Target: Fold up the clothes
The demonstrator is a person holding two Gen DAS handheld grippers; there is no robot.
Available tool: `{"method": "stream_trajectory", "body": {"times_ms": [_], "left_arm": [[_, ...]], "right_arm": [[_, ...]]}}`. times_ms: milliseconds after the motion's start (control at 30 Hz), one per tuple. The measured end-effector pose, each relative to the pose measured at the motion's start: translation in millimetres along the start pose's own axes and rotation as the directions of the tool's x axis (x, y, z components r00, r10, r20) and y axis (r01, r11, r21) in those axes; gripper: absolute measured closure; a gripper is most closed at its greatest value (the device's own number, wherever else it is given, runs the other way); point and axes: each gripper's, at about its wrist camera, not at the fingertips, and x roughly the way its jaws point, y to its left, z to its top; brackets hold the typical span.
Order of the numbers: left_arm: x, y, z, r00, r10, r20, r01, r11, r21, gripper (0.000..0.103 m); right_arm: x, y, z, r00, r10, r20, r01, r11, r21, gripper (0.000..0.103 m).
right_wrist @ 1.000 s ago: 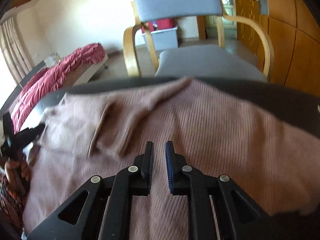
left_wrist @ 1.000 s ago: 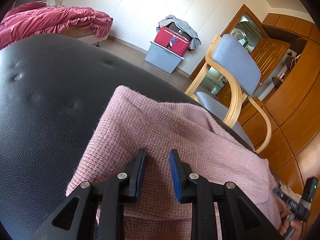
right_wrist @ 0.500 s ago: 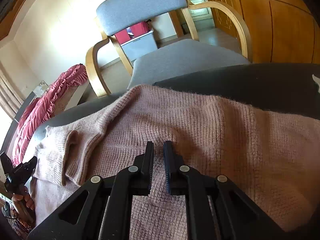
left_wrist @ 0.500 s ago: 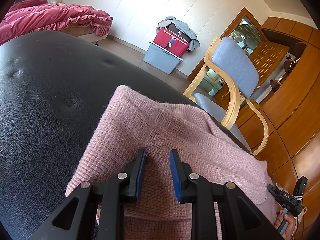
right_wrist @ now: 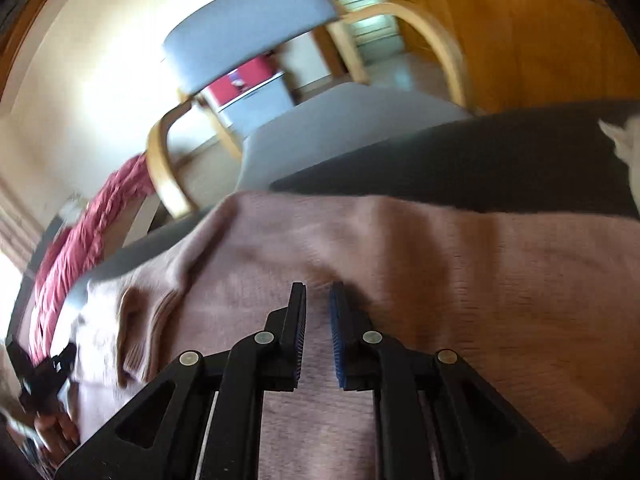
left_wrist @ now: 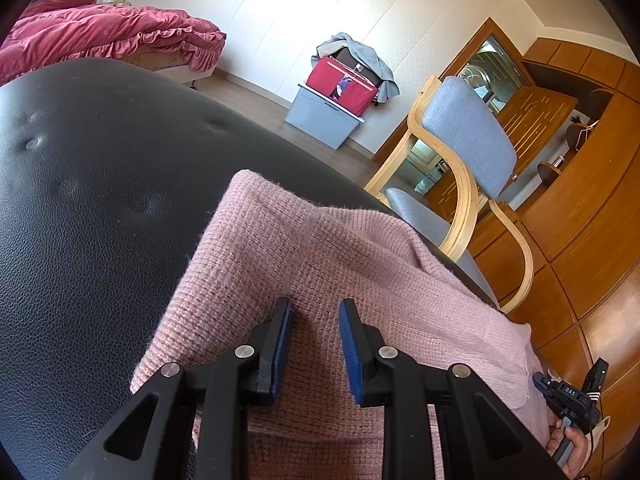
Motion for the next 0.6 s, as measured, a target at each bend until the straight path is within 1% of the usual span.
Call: {"method": "stream_trajectory", "body": {"times_ms": [67, 100, 133, 200, 233, 300, 333, 400, 500, 600], "left_arm": [[0, 0, 0, 1.0, -0.004, 0.001, 0.004, 1.0, -0.004, 0.079], [1, 0, 0, 1.0, -0.003, 0.0, 0.003, 1.0, -0.003, 0.079], [0, 0, 0, 1.0, -0.002, 0.001, 0.002, 1.0, -0.002, 0.079], [0, -1, 0, 1.0, 0.0, 0.001, 0.0, 1.0, 0.0, 0.079], [1, -2, 0, 1.0, 0.001, 0.001, -0.001, 1.0, 0.001, 0.079], [1, -2, 0, 1.0, 0.003, 0.001, -0.003, 1.0, 0.005, 0.079], [1, -3, 0, 1.0, 0.004, 0.002, -0.004, 1.0, 0.006, 0.079], [1, -4, 1, 1.0, 0.003, 0.002, -0.003, 1.0, 0.005, 0.079], [2, -7, 1, 1.0, 0.014, 0.006, -0.014, 1.0, 0.016, 0.079], [3, -12, 1, 0.999, 0.045, 0.009, -0.045, 0.998, 0.043, 0.079]], "right_arm": [[-1, 5, -1, 1.0, -0.016, -0.003, 0.015, 1.0, -0.02, 0.092], [-1, 11, -2, 1.0, -0.031, -0.002, 0.031, 0.998, -0.048, 0.088], [-1, 16, -3, 0.999, -0.043, -0.001, 0.043, 0.996, -0.074, 0.088], [-9, 28, -6, 0.998, -0.066, 0.022, 0.068, 0.991, -0.119, 0.088], [-15, 37, -8, 0.997, -0.06, 0.038, 0.065, 0.987, -0.144, 0.088], [-29, 68, -14, 0.997, 0.04, 0.065, -0.025, 0.975, -0.219, 0.088], [-32, 85, -18, 0.995, 0.08, 0.063, -0.062, 0.964, -0.259, 0.088], [-24, 127, -30, 0.994, 0.113, 0.002, -0.105, 0.933, -0.345, 0.088], [-11, 188, -47, 0.986, 0.144, -0.086, -0.168, 0.871, -0.461, 0.088], [8, 225, -66, 0.984, 0.136, -0.112, -0.175, 0.837, -0.519, 0.088]]}}
